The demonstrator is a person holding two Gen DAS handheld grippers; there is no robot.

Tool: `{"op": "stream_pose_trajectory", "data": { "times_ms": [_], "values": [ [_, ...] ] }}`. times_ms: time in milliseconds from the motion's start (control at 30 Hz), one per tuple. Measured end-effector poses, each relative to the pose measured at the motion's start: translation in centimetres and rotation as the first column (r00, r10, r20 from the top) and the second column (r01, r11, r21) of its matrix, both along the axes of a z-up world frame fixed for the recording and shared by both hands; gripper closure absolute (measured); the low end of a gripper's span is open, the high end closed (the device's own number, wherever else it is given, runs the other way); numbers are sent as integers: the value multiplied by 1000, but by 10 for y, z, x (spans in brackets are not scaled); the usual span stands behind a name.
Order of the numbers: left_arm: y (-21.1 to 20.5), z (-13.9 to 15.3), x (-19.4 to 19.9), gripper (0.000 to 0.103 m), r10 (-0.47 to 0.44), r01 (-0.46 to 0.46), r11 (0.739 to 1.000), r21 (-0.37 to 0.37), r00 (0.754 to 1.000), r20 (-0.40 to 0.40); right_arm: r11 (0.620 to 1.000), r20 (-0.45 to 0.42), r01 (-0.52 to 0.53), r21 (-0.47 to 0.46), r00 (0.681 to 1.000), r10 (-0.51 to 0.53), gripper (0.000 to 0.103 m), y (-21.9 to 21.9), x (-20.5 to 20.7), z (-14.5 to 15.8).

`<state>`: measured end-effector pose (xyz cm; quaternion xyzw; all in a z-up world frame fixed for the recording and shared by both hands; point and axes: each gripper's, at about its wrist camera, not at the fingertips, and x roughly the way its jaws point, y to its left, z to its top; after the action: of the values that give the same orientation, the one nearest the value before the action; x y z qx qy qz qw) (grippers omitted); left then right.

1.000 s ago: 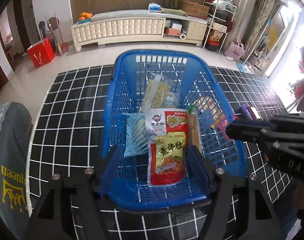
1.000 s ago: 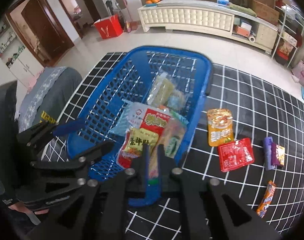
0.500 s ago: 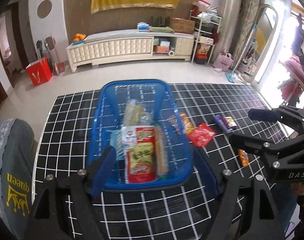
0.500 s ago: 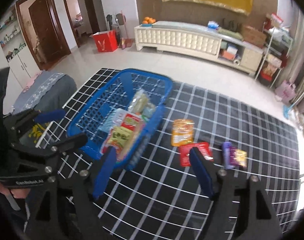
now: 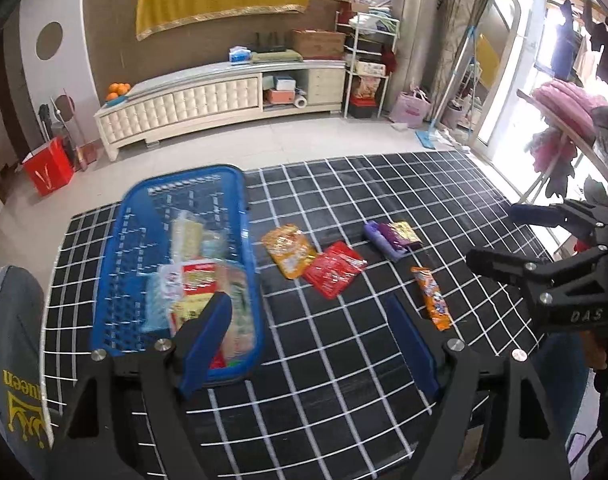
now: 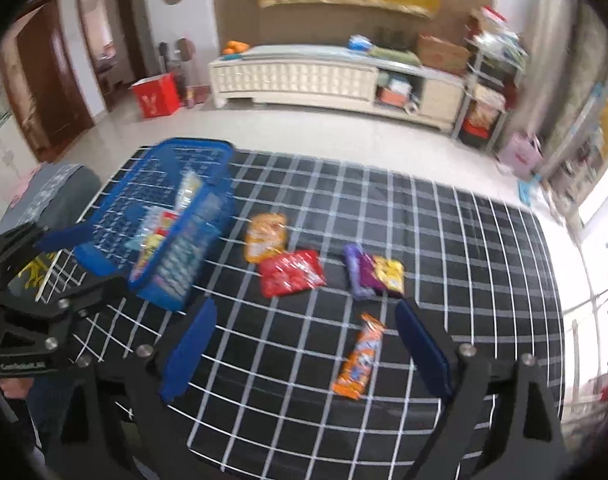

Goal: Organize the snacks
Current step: 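Move both open tools back over the remaining snacks on the mat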

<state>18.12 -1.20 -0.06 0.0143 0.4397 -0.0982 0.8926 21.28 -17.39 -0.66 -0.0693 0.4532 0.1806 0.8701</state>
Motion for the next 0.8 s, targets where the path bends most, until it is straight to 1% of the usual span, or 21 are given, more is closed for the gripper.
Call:
{"op": "stream_pose_trajectory", "data": {
  "times_ms": [100, 233, 333, 467, 600, 733, 800],
  "values": [
    [-15, -14, 3, 25, -9, 9, 1000, -15, 1000, -27, 998, -55, 62, 6, 997, -61, 8, -23, 7, -21],
    [-29, -33, 9, 25, -9, 7, 999, -51, 998, -55, 994, -122, 113, 8, 986, -111, 8, -47, 13, -51],
    [-40, -50, 13, 25, -6, 1, 998, -67, 997, -78, 987, -144, 150, 59, 980, -140, 8, -66, 15, -70],
    [-53, -71, 17, 25, 0, -5, 999, -54, 996, -94, 983, -195, 165, 83, 970, -146, 8, -80, 19, -92],
    [-62, -90, 19, 25, 16, -20, 999, -39, 995, -102, 983, -195, 173, 62, 968, -158, 8, -85, 21, -103],
    [-68, -111, 20, 25, 37, -41, 999, -32, 993, -111, 985, -203, 161, 57, 968, -147, 8, -84, 26, -118],
    [-68, -118, 22, 25, 34, -38, 999, -33, 992, -123, 987, -215, 154, 50, 967, -140, 10, -81, 30, -127]
  ]
}}
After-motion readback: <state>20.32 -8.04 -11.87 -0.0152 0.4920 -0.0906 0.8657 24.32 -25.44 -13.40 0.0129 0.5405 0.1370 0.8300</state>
